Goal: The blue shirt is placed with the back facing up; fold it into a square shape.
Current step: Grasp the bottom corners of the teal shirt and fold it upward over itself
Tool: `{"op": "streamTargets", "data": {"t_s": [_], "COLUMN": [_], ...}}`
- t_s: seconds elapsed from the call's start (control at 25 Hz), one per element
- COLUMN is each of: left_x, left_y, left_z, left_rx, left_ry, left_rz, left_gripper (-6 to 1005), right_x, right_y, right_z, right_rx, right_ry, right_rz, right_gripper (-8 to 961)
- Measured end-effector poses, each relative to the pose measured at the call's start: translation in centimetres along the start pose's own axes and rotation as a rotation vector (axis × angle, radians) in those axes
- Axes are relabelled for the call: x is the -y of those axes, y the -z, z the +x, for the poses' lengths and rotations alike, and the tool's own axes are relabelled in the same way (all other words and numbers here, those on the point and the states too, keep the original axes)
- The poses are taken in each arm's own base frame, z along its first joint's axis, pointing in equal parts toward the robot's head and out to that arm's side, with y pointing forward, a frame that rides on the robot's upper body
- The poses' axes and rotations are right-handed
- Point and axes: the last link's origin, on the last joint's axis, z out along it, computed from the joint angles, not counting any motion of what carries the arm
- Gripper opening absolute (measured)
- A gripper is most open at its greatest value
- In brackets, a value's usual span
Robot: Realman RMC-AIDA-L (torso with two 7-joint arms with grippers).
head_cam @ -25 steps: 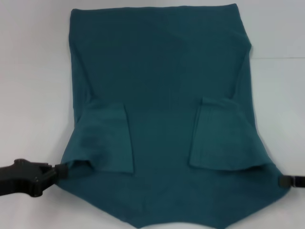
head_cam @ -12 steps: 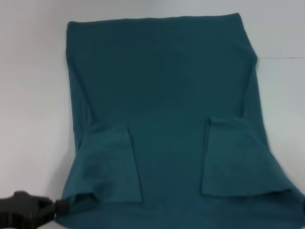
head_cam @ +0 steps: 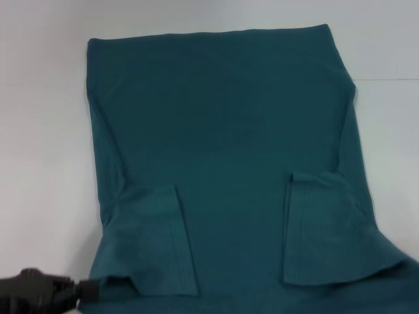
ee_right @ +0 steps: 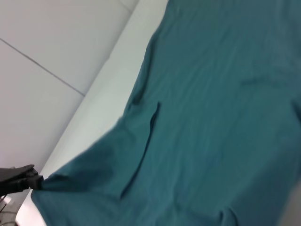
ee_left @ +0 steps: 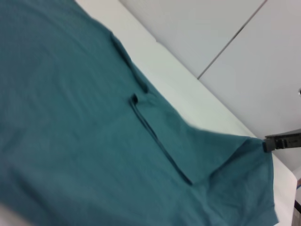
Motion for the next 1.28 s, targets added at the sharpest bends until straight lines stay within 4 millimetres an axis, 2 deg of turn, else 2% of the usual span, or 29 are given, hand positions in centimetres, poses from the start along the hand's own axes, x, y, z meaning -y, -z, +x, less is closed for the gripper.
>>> {"op": "streamTargets", "data": {"t_s": [0.08,0.48,0.84,1.0,1.28], "left_x": [0.3,4.0,7.2,8.7,9.7], "left_y": [-0.4,-3.2,-4.6,-5.8,-7.9], "left_z": [0.9,8.4,14.6,16.4,19.1], "left_rx": [-0.012,-0.122,-0.329,-0.405,-0.486], "left_ry": [-0.014,-0.047,-0.023,0.006,-0.013], "left_rz": [0.001,0.060,0.226,0.315,0.405], "left_gripper": [0,1,0,0,0], "right_x": [0.1,0.7,1.4,1.7,1.9], "right_y": [-0.2,-2.9,-6.9,-8.8,-11.9], "right_z": [-0.6,-8.2,-14.0,-15.9,-19.0], "right_rx": [0.011,0.167,0.294,0.326,0.365], "right_ry": [0.009,0.078,0.151,0.181,0.233], "right_rz": [0.002,0.060,0.154,0.214,0.333], "right_gripper": [55,55,54,54,54]}}
